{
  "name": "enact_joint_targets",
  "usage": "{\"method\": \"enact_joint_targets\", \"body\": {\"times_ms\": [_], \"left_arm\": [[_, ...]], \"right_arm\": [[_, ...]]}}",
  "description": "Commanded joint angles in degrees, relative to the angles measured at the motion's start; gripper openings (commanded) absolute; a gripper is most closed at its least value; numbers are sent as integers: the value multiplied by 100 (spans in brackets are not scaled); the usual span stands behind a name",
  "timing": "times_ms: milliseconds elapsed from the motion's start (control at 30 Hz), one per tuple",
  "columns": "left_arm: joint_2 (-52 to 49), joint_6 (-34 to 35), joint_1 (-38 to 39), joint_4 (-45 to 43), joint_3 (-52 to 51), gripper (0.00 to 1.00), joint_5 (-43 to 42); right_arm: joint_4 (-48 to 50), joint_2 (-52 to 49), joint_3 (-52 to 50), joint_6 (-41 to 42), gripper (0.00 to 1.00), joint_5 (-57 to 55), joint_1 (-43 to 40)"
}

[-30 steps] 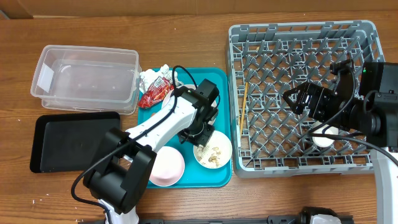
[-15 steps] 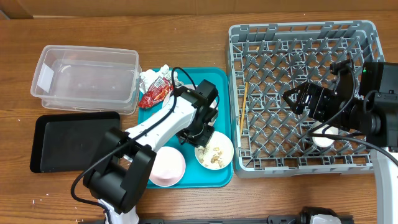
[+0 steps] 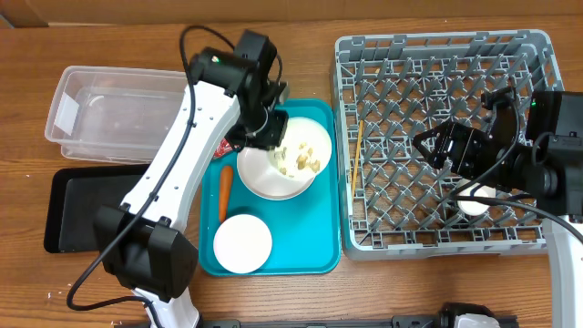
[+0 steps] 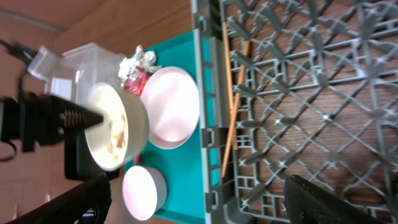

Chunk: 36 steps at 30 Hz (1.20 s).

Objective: Sort waste into correct bins and load items into the dishwasher
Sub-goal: 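Carry the bowl over the black tray with the left gripper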

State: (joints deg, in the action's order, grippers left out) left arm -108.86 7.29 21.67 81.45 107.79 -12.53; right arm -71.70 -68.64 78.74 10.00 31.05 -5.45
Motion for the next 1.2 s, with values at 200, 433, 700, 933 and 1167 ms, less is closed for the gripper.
{"method": "enact_joint_targets", "body": {"times_ms": [200, 433, 700, 933, 1167], "left_arm": [[431, 221, 734, -74, 841, 4, 1088], [457, 518, 1296, -42, 844, 4, 1851], [675, 708, 1292, 114, 844, 4, 2267], [765, 713, 780, 623, 841, 4, 1775], [765, 1123, -590, 1394, 831, 4, 1445]], "right_arm": [[455, 13, 35, 269, 86, -20, 1381], [671, -273, 35, 962, 85, -1626, 2402], [695, -538, 35, 960, 85, -1661, 2538], [651, -538, 35, 957, 86, -1663, 2538], [542, -538, 35, 953, 86, -1668, 2538]]}}
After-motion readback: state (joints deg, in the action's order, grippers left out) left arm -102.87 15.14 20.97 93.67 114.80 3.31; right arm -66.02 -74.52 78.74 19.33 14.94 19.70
